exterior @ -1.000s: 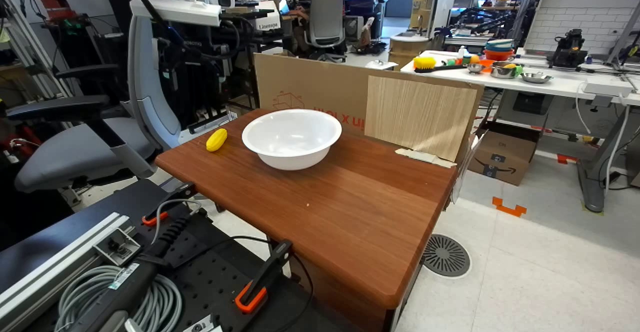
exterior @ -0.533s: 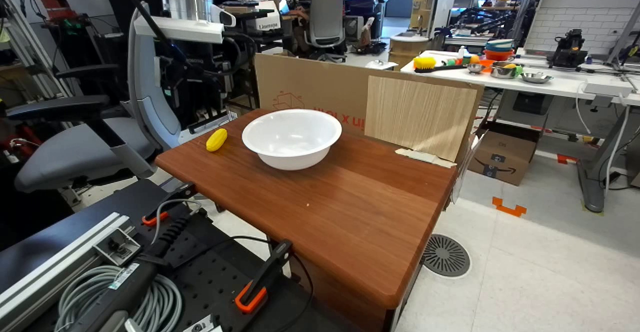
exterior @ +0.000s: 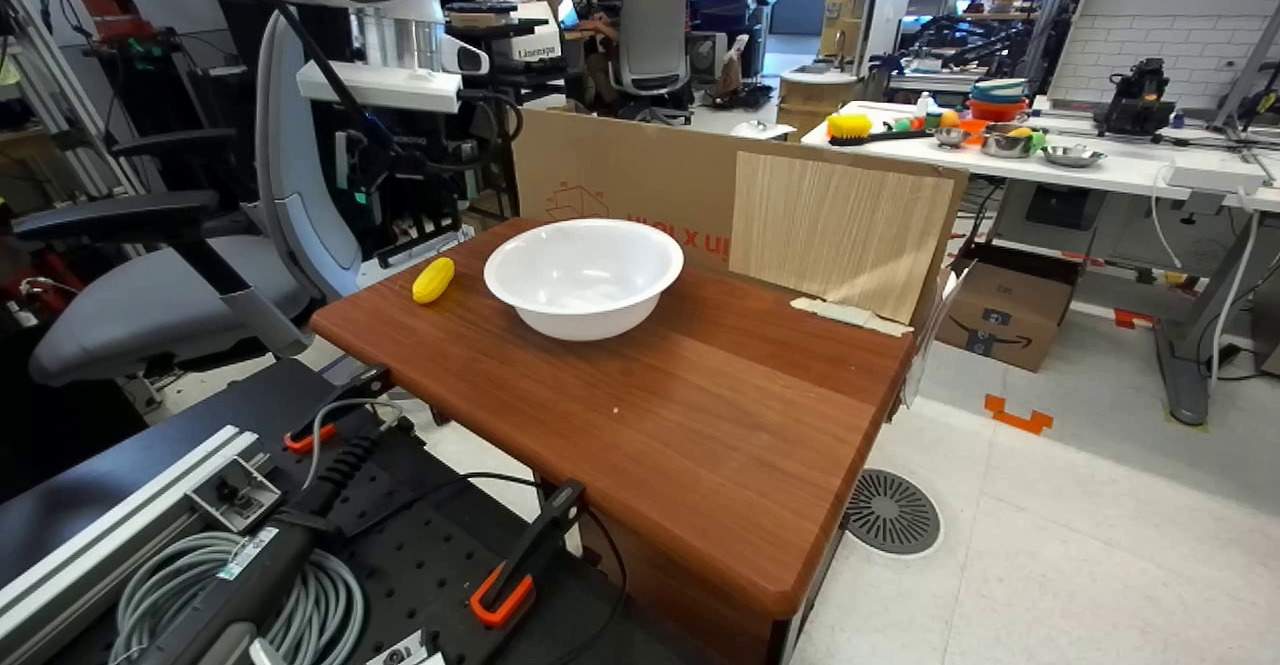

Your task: Pick the object and put it in the bowl

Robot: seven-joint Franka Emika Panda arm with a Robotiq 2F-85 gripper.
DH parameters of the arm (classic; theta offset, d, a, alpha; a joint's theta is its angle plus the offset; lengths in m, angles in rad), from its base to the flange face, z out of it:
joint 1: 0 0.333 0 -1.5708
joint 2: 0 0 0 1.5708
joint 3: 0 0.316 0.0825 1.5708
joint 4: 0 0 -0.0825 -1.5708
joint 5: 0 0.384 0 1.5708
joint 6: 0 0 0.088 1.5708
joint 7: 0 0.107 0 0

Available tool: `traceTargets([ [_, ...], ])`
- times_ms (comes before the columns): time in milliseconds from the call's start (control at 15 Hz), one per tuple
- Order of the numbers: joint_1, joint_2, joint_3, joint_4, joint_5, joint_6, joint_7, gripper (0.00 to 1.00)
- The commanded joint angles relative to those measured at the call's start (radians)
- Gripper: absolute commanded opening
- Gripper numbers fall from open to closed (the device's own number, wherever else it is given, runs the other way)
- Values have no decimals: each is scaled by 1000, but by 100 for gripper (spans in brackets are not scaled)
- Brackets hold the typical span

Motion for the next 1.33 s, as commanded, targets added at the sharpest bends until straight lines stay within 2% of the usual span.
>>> traceTargets([
  [0, 8, 120, -13, 109, -36, 14, 79, 100],
  [267, 24, 190, -32, 159, -86, 14, 134, 100],
  [600, 36, 203, -30, 154, -133, 17, 172, 100],
  [733, 40, 203, -30, 153, -139, 21, 182, 72],
  [1267, 33, 200, -27, 156, -124, 31, 204, 12],
])
